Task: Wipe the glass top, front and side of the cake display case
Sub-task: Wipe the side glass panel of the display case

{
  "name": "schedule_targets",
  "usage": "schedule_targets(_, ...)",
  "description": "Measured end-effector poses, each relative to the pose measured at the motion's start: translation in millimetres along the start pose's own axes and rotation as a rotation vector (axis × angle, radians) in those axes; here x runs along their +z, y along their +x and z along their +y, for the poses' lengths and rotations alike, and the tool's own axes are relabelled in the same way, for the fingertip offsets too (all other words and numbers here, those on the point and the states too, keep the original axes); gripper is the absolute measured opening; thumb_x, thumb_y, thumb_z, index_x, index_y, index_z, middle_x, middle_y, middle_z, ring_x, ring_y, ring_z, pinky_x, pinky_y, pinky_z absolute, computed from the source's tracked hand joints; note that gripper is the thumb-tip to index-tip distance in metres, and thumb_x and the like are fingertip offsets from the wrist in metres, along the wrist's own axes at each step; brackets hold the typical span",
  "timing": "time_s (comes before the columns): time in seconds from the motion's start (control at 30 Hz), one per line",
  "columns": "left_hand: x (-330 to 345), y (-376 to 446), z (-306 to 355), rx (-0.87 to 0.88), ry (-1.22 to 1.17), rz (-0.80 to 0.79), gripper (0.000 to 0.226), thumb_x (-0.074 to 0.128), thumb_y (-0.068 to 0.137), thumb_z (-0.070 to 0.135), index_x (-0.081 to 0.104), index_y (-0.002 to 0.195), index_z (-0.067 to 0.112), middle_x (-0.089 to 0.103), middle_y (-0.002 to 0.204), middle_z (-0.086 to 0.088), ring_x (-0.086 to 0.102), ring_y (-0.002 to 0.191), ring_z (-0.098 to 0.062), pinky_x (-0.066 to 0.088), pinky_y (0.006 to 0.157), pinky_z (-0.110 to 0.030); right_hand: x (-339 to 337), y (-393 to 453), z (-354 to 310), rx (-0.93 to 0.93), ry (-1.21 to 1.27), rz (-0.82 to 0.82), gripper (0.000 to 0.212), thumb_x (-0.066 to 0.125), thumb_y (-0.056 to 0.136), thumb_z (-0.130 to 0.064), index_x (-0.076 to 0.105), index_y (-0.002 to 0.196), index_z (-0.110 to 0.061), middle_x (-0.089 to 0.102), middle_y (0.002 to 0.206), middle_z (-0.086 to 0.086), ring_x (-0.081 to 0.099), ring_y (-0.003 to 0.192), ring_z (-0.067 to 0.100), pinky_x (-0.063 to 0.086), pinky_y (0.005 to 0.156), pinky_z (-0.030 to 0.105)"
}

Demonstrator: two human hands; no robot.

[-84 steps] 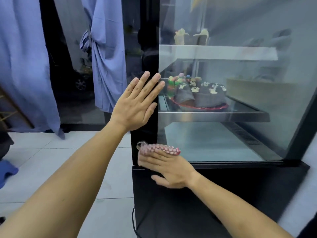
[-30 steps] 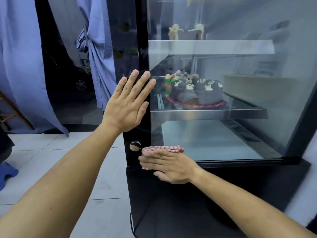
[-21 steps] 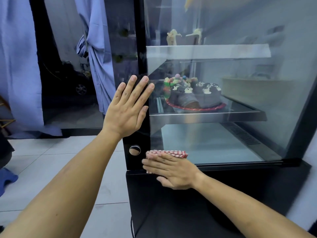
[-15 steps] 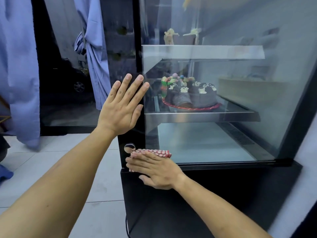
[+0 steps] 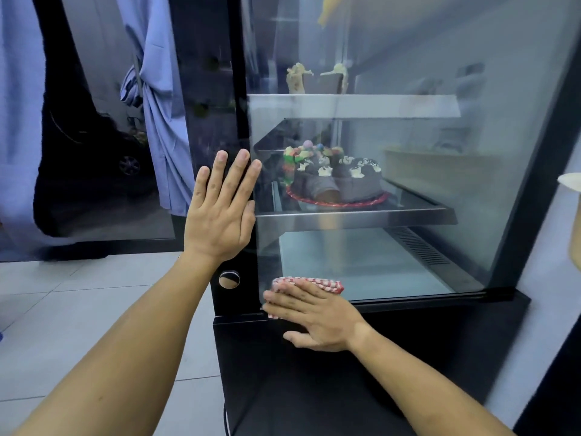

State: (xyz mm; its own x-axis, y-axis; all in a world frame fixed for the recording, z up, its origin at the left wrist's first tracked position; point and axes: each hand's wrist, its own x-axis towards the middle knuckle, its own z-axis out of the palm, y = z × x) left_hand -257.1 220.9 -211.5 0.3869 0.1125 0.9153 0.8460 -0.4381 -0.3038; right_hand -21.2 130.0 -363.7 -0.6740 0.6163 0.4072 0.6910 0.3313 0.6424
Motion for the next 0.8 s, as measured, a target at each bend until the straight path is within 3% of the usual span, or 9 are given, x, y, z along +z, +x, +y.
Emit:
schedule_targets(0.23, 0, -1, -1, 0.001, -0.007, -0.018, 0.061, 0.022, 0.111, 0.033, 0.009, 0.168, 0.019, 0.007, 0.175, -0.005, 0.000, 0.161, -0.030, 0.000, 0.131, -0.048, -13, 88, -58, -0.068, -0.037, -0.059, 0.068, 0.024, 0.109, -0.057, 0.013, 0.167, -0.021, 0.002, 0.174, -0.005, -0.008, 0.160, 0.015, -0.014, 0.128, 0.037)
schedule_targets(0.43, 1, -1, -2, 0.000, -0.019, -0.006, 0.061, 0.024, 0.111, 0.032, 0.010, 0.168, 0.019, 0.006, 0.175, -0.005, 0.002, 0.161, -0.031, -0.001, 0.131, -0.047, -8, 30, -9, -0.065, 0.002, 0.006, 0.064, 0.029, 0.110, -0.054, 0.019, 0.166, -0.024, 0.010, 0.174, -0.006, 0.002, 0.160, 0.014, -0.003, 0.130, 0.036)
schedule_targets(0.63, 4, -4, 5, -0.050, -0.008, -0.006, 0.061, 0.022, 0.110, 0.032, 0.009, 0.168, 0.019, 0.002, 0.175, -0.004, -0.003, 0.161, -0.029, -0.002, 0.131, -0.047, 8, -57, 29, 0.290, -0.001, 0.063, 0.056, 0.035, 0.108, -0.046, 0.030, 0.163, -0.033, 0.019, 0.171, -0.009, 0.007, 0.160, 0.015, -0.002, 0.130, 0.038)
schedule_targets(0.73, 5, -8, 14, -0.110, -0.023, -0.008, 0.061, 0.021, 0.109, 0.032, 0.011, 0.168, 0.018, 0.004, 0.175, -0.005, -0.004, 0.161, -0.028, -0.002, 0.131, -0.047, 8, -32, 0, 0.507, 0.073, 0.133, 0.063, 0.044, 0.103, -0.047, 0.028, 0.163, -0.031, 0.011, 0.174, -0.006, 0.004, 0.161, 0.020, -0.003, 0.130, 0.041)
schedule_targets(0.8, 5, -8, 15, -0.115, -0.031, -0.009, 0.061, 0.021, 0.110, 0.033, 0.012, 0.168, 0.018, 0.005, 0.175, -0.004, -0.005, 0.161, -0.027, -0.002, 0.131, -0.047, 0, 2, -21, 0.506, 0.145, 0.177, 0.063, 0.046, 0.104, -0.047, 0.030, 0.163, -0.029, 0.013, 0.173, -0.004, 0.005, 0.161, 0.021, 0.001, 0.130, 0.042)
